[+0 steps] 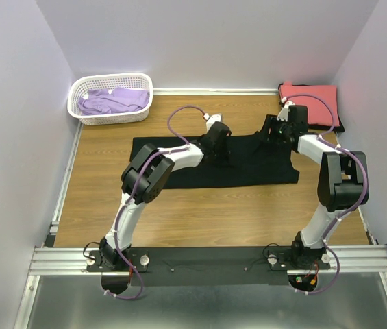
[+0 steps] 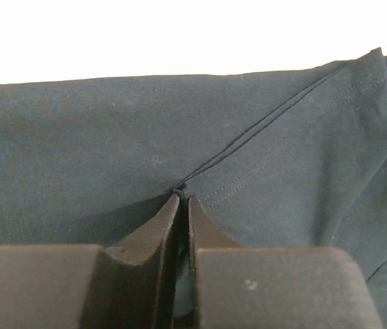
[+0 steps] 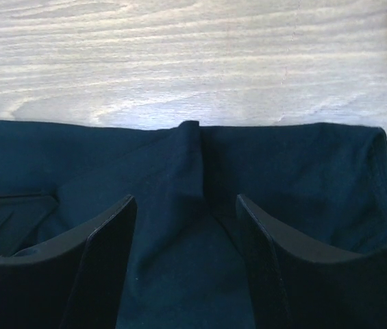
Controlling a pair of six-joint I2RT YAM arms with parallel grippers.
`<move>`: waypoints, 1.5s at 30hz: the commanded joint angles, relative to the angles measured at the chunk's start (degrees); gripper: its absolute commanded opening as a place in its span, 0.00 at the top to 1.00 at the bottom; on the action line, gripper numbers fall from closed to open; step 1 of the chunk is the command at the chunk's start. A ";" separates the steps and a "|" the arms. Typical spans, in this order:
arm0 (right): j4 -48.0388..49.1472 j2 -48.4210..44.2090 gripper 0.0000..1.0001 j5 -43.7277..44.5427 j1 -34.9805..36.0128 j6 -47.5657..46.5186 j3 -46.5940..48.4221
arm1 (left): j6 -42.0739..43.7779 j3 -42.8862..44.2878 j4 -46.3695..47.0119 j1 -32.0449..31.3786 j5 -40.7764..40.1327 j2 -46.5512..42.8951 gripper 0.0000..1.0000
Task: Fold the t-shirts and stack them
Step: Fold the tshirt
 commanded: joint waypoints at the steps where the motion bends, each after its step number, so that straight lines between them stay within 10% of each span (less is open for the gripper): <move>1: 2.30 -0.21 0.33 1.95 -0.13 1.05 -1.10 | -1.07 -1.48 -1.43 0.18 -4.50 -2.84 0.86; 39: 2.39 3.13 0.44 6.78 -1.28 4.57 -4.53 | -13.29 -11.77 -2.57 0.18 -15.14 -11.82 0.82; 45: 1.95 0.68 0.44 4.76 -1.28 5.00 -4.35 | -12.06 -11.94 -2.57 0.18 -15.93 -12.24 0.37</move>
